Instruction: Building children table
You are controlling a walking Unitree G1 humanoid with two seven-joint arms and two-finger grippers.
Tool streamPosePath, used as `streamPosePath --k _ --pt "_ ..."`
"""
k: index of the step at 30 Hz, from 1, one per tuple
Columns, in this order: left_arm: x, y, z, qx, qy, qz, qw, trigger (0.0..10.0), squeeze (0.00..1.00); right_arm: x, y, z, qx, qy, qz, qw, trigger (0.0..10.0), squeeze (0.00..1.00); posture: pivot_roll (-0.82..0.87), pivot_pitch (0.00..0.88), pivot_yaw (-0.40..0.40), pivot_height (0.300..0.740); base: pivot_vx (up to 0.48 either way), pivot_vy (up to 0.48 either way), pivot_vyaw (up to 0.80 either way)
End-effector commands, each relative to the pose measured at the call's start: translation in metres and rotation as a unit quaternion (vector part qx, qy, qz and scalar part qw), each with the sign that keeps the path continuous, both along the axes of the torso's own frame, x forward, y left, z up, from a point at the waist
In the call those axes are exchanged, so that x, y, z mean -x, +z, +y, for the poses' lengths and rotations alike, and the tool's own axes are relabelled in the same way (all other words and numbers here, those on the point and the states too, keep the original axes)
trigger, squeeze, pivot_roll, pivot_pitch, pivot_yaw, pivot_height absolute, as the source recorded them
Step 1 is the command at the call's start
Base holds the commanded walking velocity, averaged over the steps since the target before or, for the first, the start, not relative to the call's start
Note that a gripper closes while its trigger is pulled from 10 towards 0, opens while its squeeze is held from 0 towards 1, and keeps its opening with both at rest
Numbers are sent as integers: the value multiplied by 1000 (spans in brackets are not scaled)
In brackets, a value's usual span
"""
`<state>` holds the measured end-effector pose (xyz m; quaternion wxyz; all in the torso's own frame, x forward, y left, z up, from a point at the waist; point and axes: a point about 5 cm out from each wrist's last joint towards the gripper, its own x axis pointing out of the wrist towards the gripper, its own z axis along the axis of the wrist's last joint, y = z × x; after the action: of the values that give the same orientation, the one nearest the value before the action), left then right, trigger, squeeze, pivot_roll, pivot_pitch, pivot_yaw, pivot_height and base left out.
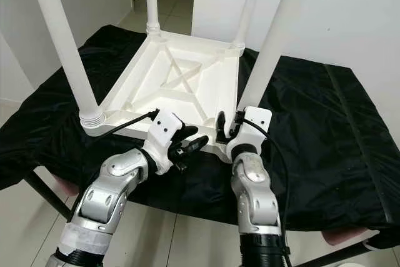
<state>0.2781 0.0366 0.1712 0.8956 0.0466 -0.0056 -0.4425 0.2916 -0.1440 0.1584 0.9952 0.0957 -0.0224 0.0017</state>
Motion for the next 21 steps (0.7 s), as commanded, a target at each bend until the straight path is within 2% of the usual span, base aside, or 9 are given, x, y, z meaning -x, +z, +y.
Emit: streamPosePath --k 1,2,3,4,6,8,9,14,21 --pt "-2 0 0 -1 14 3 1000 10000 0 2 -2 -4 -5 6 2 1000 10000 1000 -21 23 -91 740 0 0 0" --pt "-1 0 1 -1 15 3 1000 10000 0 1 -4 -8 6 35 10 999 10000 1000 -24 24 -90 740 0 0 0" --pt "-1 -1 0 -1 15 3 1000 10000 0 1 -8 -14 17 57 16 998 10000 47 -23 23 -90 740 0 0 0" --pt "-1 -1 0 -1 15 3 1000 10000 0 1 -8 -14 17 57 16 998 10000 47 -23 23 -90 740 0 0 0" --pt "-1 -1 0 -2 15 3 1000 10000 0 -1 -13 -27 38 120 21 992 10000 0 -22 22 -89 740 0 0 0" --pt "-1 -1 0 -2 15 3 1000 10000 0 -1 -13 -27 38 120 21 992 10000 0 -22 22 -89 740 0 0 0" --pt "-3 0 0 -2 16 0 1000 10000 0 -4 -15 -37 95 198 0 976 10000 0 -26 19 -83 740 0 0 0" --pt "-5 2 -1 1 17 -1 1000 10000 0 -9 -18 -42 106 244 0 964 10000 0 -31 15 -83 740 0 0 0" --pt "-6 3 -4 3 15 -5 1000 10000 0 -21 -14 -40 137 320 -1 937 10000 0 -33 7 -89 740 0 0 0"
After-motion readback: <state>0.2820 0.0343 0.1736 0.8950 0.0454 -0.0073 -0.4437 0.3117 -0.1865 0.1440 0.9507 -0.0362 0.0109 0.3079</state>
